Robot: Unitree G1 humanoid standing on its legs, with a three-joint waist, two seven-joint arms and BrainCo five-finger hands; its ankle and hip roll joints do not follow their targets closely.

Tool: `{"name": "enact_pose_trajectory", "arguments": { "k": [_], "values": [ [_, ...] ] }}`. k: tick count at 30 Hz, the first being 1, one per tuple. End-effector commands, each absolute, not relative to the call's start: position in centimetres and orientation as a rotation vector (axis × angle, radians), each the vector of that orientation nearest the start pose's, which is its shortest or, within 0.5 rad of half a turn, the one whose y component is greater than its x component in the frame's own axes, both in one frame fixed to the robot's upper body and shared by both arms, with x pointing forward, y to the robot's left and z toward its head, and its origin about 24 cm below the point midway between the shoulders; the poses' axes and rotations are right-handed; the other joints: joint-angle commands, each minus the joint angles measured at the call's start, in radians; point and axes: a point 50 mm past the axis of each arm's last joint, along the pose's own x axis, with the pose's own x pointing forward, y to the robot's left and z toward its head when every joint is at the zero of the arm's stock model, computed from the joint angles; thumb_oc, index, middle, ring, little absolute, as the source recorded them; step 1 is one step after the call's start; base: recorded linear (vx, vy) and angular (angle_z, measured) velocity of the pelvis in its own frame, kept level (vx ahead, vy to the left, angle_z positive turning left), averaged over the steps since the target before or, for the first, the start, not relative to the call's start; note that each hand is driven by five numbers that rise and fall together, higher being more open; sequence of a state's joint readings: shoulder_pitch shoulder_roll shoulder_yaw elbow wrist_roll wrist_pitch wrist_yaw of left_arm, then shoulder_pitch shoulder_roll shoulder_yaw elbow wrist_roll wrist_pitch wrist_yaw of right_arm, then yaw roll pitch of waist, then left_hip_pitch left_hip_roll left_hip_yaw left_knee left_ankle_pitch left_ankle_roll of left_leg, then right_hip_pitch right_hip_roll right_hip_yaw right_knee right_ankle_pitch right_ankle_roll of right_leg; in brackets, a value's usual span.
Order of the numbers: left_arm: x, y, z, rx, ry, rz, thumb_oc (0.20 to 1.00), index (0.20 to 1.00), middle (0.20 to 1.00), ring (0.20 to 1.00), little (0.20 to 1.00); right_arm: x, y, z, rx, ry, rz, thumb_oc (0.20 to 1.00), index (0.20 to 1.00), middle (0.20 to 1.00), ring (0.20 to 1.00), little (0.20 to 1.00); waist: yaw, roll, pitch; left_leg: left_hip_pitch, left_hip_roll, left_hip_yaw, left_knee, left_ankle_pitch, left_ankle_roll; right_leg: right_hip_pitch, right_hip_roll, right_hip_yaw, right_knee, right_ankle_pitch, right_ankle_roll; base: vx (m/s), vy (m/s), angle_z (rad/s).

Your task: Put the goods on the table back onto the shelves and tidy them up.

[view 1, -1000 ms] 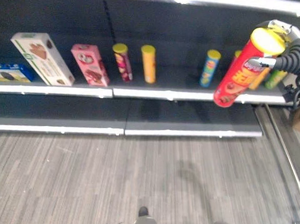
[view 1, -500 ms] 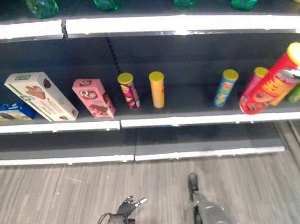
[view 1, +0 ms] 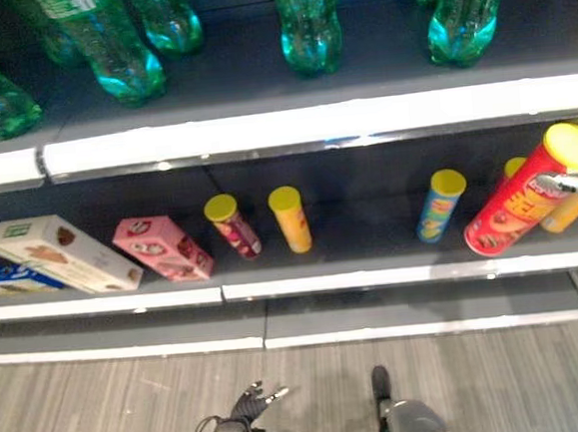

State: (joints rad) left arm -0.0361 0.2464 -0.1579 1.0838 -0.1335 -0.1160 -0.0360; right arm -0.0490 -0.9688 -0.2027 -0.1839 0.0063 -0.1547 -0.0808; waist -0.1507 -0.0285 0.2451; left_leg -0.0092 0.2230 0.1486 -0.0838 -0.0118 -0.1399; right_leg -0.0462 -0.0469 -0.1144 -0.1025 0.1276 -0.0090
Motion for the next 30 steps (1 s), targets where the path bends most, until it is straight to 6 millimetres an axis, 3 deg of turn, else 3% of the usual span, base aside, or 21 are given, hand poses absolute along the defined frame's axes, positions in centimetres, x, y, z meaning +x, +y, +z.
{"name": "enact_pose_trajectory", "arguments": {
  "k": [1, 3, 9, 23, 30],
  "values": [
    [13.5, 24.5, -13.6, 0.248, 0.931, 0.041, 1.0, 1.0, 1.0, 1.0, 1.0, 23.0, -27.5, 27.4, -1.014, -0.774, -0.155, 0.2, 0.2, 0.2, 0.2, 0.2, 0.037, -0.018, -0.094, 0.108, -0.081, -0.015, 0.037, -0.018, 0.019, -0.004, -0.044, 0.022, 0.041, -0.07, 0.151, 0.04, 0.14, -0.43],
    [13.1, 24.9, -13.7, 0.273, 0.952, 0.036, 1.0, 1.0, 1.0, 1.0, 1.0, 23.4, -26.6, 27.4, -0.999, -0.797, -0.12, 0.2, 0.2, 0.2, 0.2, 0.2, 0.034, -0.011, -0.114, 0.136, -0.114, 0.012, -0.003, -0.038, 0.035, -0.026, -0.05, 0.059, 0.034, -0.035, 0.162, 0.02, 0.189, -0.47],
    [12.6, 25.8, -13.8, 0.291, 0.983, 0.061, 1.0, 1.0, 1.0, 1.0, 1.0, 23.6, -25.8, 27.2, -0.972, -0.804, -0.076, 0.2, 0.2, 0.2, 0.2, 0.2, 0.036, -0.019, -0.117, 0.142, -0.135, 0.037, -0.003, -0.053, 0.046, -0.035, -0.08, 0.071, 0.037, -0.02, 0.179, 0.0, 0.108, -0.19],
    [12.5, 26.5, -13.7, 0.324, 0.994, 0.081, 1.0, 1.0, 1.0, 1.0, 1.0, 25.5, -22.3, 20.6, -0.823, -0.616, 0.143, 0.2, 0.2, 0.2, 0.2, 0.2, 0.057, -0.032, -0.09, 0.13, -0.181, 0.06, -0.003, -0.067, 0.08, -0.069, -0.134, 0.08, 0.038, 0.033, 0.214, -0.02, 0.053, -0.01],
    [11.8, 26.6, -14.0, 0.322, 1.016, 0.098, 1.0, 1.0, 1.0, 1.0, 1.0, 25.4, -22.2, 18.6, -0.837, -0.545, 0.139, 0.2, 0.2, 0.2, 0.2, 0.2, 0.068, -0.032, -0.076, 0.118, -0.195, 0.049, -0.003, -0.065, 0.089, -0.079, -0.154, 0.077, 0.049, 0.037, 0.218, -0.01, 0.014, -0.05]
  ]
}}
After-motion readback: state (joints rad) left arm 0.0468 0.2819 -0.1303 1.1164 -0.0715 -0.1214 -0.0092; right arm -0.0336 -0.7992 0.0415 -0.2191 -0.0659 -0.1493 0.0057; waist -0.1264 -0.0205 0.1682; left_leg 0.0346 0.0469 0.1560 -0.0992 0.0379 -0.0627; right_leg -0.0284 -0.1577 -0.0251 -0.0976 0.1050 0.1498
